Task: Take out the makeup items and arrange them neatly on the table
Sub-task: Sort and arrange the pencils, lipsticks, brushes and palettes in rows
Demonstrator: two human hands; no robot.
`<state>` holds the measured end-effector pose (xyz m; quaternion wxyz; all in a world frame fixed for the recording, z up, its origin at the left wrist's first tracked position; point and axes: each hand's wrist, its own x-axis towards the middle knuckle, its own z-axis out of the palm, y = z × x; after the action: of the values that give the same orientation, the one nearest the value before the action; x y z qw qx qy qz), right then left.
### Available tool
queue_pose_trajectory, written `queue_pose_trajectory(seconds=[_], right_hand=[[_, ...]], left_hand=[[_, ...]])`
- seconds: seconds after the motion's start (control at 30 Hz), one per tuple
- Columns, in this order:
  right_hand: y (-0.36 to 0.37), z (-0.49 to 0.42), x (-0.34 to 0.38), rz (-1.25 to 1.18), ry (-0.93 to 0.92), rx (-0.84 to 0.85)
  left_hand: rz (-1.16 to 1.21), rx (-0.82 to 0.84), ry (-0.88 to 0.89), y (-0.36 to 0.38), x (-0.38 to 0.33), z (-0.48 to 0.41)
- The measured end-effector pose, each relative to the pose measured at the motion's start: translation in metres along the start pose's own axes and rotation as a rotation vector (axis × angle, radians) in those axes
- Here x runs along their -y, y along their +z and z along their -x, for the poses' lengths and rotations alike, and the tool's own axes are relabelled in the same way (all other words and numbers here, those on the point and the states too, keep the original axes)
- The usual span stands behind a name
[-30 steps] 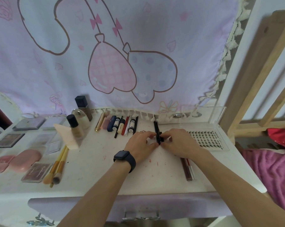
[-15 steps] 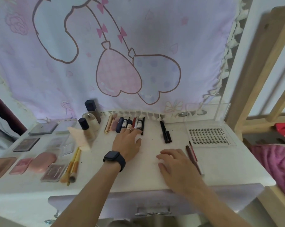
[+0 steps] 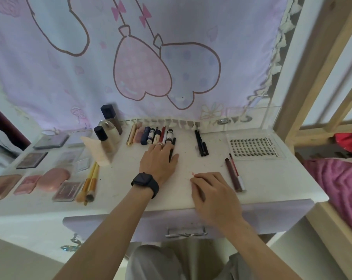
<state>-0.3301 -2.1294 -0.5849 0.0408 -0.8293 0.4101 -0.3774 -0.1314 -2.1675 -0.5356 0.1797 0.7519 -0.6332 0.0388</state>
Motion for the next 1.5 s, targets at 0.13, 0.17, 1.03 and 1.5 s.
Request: queue_pose_trajectory(seconds=[0.13,0.17,1.03,1.5], right_hand=[[0.001,0.000,0.000,-0.005,0.002,-0.005],[0.001,0.000,-0.001,-0.014,0.008,-0.008],[-0.087,-0.003,0.021,-0.873,0.571,0.116],[-0.135,0.003,-0.029,-0.729,0.516,-0.050]], left_hand=[[-0.028,0.091,-0.171,-0.006,-0.001,0.004],[-0.036,0.100,-0.179,-0.008,-0.002,0.005],[0.104,-0.269,0.542,-0.062,-0.023,0.115],[0.169,-0.104,0.297,-0.065,0.018,0.114]])
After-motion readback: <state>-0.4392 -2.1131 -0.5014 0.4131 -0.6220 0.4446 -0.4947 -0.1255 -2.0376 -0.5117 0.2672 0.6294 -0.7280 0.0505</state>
